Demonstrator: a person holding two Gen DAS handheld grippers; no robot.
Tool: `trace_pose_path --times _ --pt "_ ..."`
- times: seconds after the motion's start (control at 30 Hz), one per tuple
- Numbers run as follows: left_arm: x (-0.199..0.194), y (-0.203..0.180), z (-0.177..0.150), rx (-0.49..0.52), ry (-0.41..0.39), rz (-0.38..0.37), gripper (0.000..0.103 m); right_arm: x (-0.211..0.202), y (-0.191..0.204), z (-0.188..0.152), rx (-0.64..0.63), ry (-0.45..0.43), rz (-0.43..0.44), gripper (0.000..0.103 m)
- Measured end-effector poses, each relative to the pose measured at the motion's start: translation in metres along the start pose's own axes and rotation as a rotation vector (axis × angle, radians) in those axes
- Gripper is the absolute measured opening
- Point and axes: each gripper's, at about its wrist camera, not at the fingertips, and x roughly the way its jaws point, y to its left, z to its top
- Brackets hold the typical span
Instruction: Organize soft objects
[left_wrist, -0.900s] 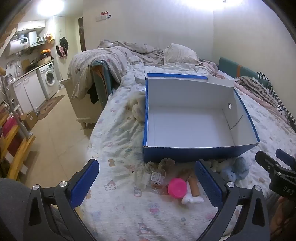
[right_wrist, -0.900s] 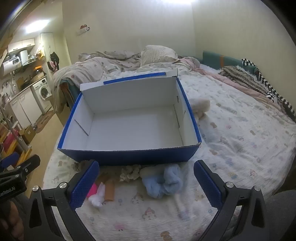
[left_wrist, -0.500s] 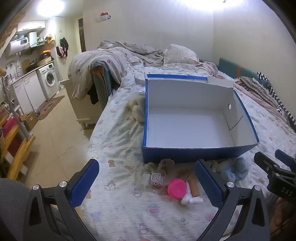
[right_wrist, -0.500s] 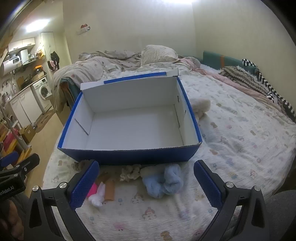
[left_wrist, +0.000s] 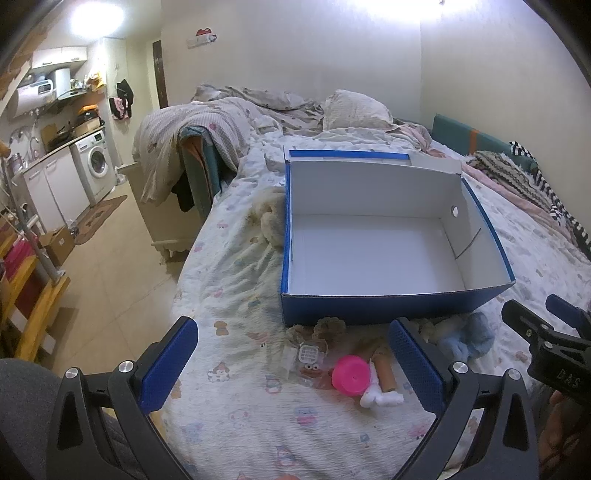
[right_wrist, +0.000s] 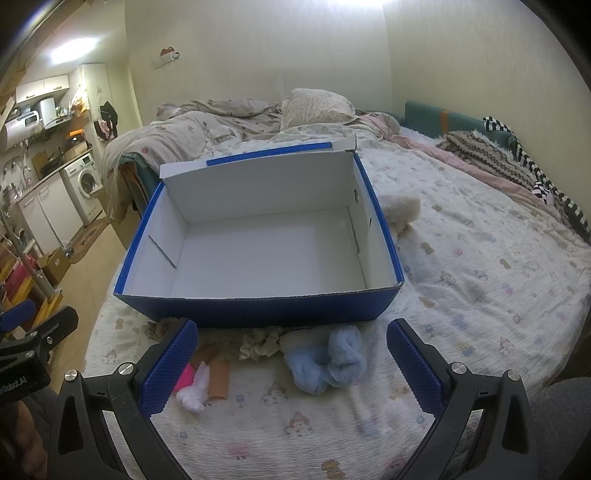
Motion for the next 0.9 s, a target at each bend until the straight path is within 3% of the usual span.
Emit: trace_pose_path --times 0.9 --pt "-0.0014 -0.0015 -0.0001 0.0 0.003 -0.004 0.103 -0.0007 0.0019 0.0018 0.007 0.002 0.01 0.103"
